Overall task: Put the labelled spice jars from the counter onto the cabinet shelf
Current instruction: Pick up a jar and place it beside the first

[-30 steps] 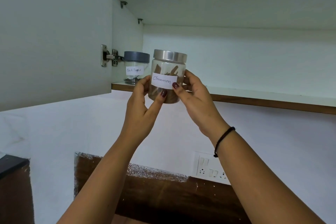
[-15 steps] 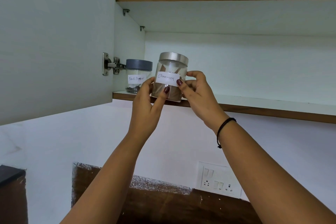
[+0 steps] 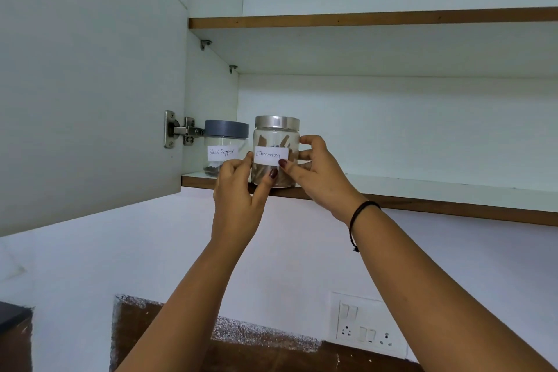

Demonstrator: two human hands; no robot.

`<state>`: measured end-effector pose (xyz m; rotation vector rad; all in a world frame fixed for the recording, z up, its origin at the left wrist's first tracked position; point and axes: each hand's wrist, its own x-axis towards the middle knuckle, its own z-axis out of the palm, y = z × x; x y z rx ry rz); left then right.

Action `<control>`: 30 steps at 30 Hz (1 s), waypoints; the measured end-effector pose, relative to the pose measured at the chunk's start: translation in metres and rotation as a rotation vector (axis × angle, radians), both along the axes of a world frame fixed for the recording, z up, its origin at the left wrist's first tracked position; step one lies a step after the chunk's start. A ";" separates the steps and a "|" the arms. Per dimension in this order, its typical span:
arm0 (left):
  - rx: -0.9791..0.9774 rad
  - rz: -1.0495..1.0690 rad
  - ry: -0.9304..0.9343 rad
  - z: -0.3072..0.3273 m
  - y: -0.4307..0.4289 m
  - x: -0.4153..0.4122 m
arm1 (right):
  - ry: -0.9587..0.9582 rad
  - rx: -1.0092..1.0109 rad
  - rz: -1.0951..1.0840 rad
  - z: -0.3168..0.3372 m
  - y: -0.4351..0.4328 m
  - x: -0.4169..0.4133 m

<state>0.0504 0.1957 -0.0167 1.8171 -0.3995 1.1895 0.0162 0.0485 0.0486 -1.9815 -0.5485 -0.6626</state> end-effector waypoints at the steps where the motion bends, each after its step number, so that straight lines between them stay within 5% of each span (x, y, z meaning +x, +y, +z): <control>1: 0.005 0.012 0.002 0.000 0.000 0.000 | 0.007 -0.005 -0.005 0.001 0.000 0.002; 14: -0.021 0.105 0.008 -0.004 0.001 0.004 | 0.108 -0.059 -0.150 0.005 -0.005 0.024; 30: -0.022 0.233 0.002 0.004 0.008 0.012 | -0.019 -0.239 -0.400 0.000 0.002 0.043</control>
